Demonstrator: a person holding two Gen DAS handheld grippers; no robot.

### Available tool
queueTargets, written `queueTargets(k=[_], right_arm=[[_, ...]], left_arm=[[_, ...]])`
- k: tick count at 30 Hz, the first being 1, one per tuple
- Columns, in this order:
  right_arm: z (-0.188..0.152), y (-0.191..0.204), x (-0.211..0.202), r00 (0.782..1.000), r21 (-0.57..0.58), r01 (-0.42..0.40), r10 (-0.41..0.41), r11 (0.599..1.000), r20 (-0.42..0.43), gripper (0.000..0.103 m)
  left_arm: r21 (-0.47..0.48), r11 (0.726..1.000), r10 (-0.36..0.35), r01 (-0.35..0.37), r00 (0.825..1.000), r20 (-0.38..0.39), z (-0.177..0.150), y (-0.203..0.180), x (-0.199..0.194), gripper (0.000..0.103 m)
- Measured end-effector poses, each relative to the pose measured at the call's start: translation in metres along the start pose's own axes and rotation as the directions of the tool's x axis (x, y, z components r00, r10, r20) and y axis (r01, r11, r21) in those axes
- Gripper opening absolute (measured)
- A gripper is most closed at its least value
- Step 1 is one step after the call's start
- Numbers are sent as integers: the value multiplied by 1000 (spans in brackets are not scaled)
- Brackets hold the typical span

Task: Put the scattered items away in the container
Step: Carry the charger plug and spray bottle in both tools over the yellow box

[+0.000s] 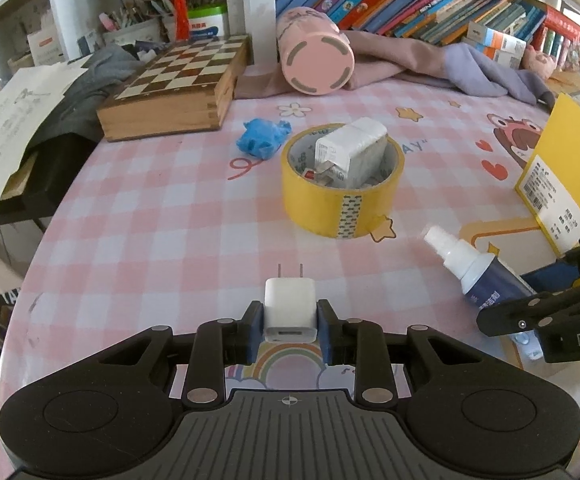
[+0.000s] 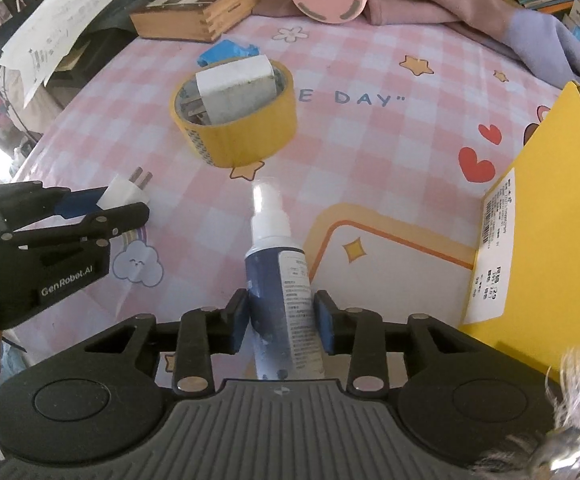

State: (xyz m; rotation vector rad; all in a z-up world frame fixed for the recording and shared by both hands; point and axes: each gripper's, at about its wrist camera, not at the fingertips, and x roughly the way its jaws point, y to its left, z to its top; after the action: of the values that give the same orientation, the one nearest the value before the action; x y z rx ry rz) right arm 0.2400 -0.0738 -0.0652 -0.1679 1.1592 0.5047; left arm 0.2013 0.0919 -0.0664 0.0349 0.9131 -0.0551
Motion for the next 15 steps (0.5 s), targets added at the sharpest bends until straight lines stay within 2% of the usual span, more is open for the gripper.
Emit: queueTargets(k=[6, 15], right_arm=[[-4, 2, -6, 999, 8, -27, 27, 1000, 19, 31], [-6, 6, -32, 994, 34, -51, 47, 998, 98, 31]], left_arm=[[-22, 1000, -5, 5, 1000, 30, -1, -1, -16, 25], [-48, 999, -16, 21, 994, 107, 1, -2, -56, 25]])
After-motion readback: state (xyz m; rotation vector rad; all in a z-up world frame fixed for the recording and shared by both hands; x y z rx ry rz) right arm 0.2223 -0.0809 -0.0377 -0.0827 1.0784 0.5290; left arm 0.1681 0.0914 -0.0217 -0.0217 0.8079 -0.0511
